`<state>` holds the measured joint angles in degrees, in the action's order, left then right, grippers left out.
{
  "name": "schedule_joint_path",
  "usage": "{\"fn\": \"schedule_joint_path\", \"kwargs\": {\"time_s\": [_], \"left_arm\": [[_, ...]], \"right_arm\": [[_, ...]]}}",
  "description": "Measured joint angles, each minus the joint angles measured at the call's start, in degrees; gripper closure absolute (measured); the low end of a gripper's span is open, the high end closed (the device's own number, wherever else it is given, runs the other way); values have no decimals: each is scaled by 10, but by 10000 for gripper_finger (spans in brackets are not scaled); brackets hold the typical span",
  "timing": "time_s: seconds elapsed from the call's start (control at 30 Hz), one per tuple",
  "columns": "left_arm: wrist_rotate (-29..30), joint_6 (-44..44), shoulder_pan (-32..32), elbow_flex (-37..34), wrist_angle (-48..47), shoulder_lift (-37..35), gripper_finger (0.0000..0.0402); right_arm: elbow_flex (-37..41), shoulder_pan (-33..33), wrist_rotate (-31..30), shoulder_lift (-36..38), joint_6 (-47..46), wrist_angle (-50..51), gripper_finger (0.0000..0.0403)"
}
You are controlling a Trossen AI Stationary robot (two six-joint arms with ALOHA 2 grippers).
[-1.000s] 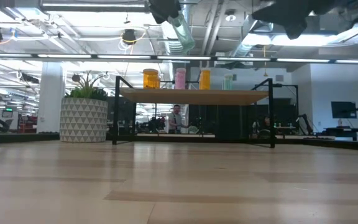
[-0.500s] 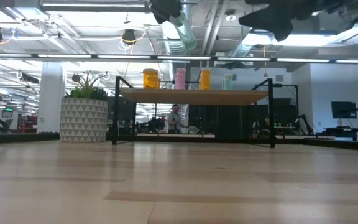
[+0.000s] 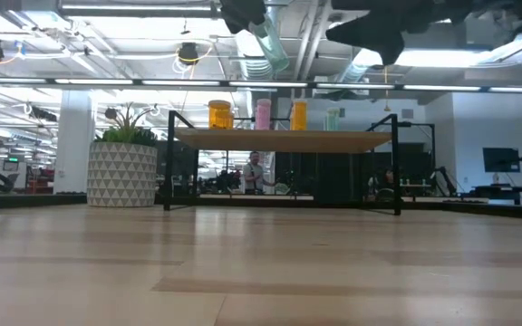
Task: Pick and place medicine bottles onto shelf by color
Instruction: Put the blue pill bottle aligned with the other blue pill bottle on the shelf
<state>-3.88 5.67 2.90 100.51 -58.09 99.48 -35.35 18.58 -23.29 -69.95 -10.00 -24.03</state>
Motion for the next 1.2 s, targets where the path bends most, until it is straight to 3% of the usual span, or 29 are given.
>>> {"fn": "schedule_joint_path", "kwargs": {"time_s": [1.2], "left_arm": [[0, 3, 2, 0, 2, 0, 294]], "right_arm": [[-12, -45, 42, -55, -3, -54, 131]]}}
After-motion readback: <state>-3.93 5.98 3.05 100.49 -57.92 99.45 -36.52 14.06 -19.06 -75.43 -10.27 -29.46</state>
